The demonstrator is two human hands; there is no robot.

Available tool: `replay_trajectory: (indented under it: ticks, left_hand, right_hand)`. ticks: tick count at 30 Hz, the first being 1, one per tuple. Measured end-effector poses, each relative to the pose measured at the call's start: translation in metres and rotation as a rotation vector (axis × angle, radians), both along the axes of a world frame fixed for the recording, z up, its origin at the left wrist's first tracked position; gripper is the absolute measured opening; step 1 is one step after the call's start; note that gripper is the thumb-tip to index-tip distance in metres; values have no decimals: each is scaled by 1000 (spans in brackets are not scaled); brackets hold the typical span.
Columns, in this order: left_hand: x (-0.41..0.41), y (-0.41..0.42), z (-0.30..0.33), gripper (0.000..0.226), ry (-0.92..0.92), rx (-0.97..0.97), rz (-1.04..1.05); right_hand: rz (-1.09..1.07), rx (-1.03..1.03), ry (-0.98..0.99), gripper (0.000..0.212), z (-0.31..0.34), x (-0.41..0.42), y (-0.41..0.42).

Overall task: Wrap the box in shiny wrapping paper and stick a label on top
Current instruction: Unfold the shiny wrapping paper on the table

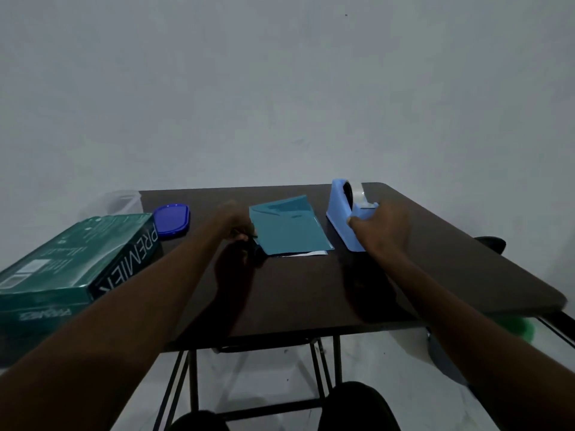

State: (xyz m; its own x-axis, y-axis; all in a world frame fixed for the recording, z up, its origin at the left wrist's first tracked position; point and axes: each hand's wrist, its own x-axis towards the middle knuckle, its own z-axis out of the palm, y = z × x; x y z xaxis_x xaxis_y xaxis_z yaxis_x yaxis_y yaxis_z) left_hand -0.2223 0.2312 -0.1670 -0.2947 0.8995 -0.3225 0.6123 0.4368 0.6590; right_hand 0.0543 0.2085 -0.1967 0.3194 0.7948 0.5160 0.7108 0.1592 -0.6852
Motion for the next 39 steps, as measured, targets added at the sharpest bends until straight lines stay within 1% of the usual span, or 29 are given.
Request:
replay_trajectory:
  ticks: [3, 4, 5, 7, 8, 9, 10, 11, 13, 14, 15, 17, 19, 20, 22, 24, 26, 27, 28, 29, 30, 32, 33, 34, 35, 36, 37, 38, 39]
  left_hand:
    - [-6, -3, 0, 15, 22, 32, -8]
    - [-6, -3, -1, 18, 35, 50, -19]
    - [-7, -1, -3, 29, 81, 99, -37]
    - [-5, 4, -7, 59, 278, 260, -67]
    - [1, 5, -8, 66, 371, 358, -89]
    - [9, 6, -8, 68, 405, 455, -129]
    - [18, 5, -8, 66, 398, 524, -188]
    - [29, 5, -8, 65, 388, 536, -258]
    - [50, -1, -10, 67, 474, 443, -394]
    - [57, -4, -13, 63, 546, 412, -437]
    - [60, -4, -17, 54, 606, 417, -450]
    - [61, -2, -21, 32, 614, 475, -405]
    - [57, 0, -19, 21, 526, 518, -331]
    - [53, 0, -17, 20, 432, 530, -290]
    - [43, 3, -13, 18, 125, 558, -181]
    - [32, 2, -9, 19, -164, 577, -88]
    - [25, -1, -5, 14, -337, 540, -58]
    - [20, -3, -4, 7, -407, 526, -40]
    - [17, -6, -2, 6, -477, 522, 0]
    - [11, -7, -3, 13, -532, 523, 69]
    - [3, -7, -3, 16, -584, 523, 152]
    - [-10, -9, -2, 11, -623, 531, 332]
    - [-15, -11, 1, 9, -589, 572, 417]
    - [-19, -13, 5, 14, -526, 655, 490]
    - [-20, -17, 12, 24, -433, 783, 540]
    - [-18, -24, 21, 34, -301, 952, 557]
    - [-13, -31, 32, 43, -169, 1153, 507]
    - [-4, -39, 43, 45, -63, 1334, 381]
    - [6, -43, 50, 43, 14, 1441, 198]
  right_hand:
    - [19, 22, 10, 33, -2, -11, 1]
    - [26, 24, 6, 32, -2, -14, 1]
    - [32, 16, -1, 32, -2, -15, 3]
    - [36, -23, -29, 34, -1, -17, 4]
    - [34, -45, -51, 38, -1, -16, 4]
    - [34, -62, -73, 42, 0, -16, 4]
    - [41, -83, -85, 46, 0, -15, 4]
    - [45, -98, -94, 50, 1, -16, 3]
    - [55, -106, -122, 57, 4, -20, 1]
    - [57, -66, -157, 59, 5, -22, 0]
    - [60, 2, -200, 60, 7, -26, -1]
    - [99, 176, -268, 52, 11, -33, -5]
    - [163, 301, -303, 31, 16, -44, -11]
    - [168, 318, -337, 22, 17, -51, -15]
    - [235, 296, -345, 10, 15, -68, -17]
    - [301, 213, -281, 14, 9, -84, -11]
    - [333, 74, -284, 14, 1, -97, 0]
    - [357, -2, -300, 17, -3, -101, 4]
    - [382, -69, -327, 25, -7, -104, 9]
    - [399, -125, -386, 33, -11, -107, 14]
    - [413, -160, -460, 37, -14, -111, 20]
    - [424, -199, -579, 30, -16, -117, 28]
    - [414, -208, -605, 30, -15, -119, 31]
    - [406, -192, -626, 30, -12, -122, 34]
    - [385, -180, -645, 29, -10, -123, 36]
    - [372, -154, -668, 25, -7, -123, 38]
    - [369, -131, -692, 17, -2, -123, 40]
    - [374, -109, -721, 11, 3, -124, 43]
    - [367, -83, -760, 8, 9, -124, 44]
